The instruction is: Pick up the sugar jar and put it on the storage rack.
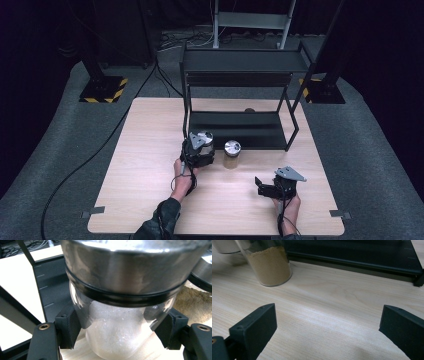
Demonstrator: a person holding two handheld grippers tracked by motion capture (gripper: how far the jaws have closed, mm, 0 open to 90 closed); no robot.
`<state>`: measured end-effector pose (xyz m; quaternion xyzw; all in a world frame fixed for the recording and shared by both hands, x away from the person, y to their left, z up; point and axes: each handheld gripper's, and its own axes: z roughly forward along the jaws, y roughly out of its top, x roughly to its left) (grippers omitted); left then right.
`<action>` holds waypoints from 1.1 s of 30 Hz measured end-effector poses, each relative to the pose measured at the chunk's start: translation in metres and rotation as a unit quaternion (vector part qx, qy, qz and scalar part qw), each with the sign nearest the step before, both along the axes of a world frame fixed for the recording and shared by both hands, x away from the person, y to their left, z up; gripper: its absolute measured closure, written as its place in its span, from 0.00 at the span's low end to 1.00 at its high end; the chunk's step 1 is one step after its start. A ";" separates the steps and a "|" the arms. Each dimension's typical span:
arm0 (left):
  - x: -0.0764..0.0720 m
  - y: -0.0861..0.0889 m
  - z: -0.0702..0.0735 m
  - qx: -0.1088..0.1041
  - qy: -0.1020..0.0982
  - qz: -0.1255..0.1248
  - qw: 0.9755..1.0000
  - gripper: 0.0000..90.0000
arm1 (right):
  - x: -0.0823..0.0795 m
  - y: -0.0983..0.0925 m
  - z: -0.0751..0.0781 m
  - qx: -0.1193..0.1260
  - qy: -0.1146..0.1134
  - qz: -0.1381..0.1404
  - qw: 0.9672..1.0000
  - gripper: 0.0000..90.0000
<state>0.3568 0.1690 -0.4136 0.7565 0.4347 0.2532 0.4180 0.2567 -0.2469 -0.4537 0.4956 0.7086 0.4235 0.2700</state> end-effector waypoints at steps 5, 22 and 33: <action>0.003 -0.003 0.001 0.005 -0.001 -0.001 1.000 0.33 | 0.000 0.000 0.000 0.000 0.000 0.000 1.000 0.00; 0.015 -0.010 0.006 0.014 -0.003 -0.004 1.000 0.33 | 0.000 0.001 0.000 -0.002 0.001 -0.001 1.000 0.00; 0.023 -0.014 0.008 0.018 -0.002 -0.004 1.000 0.33 | 0.000 0.001 0.001 -0.003 0.001 -0.001 1.000 0.00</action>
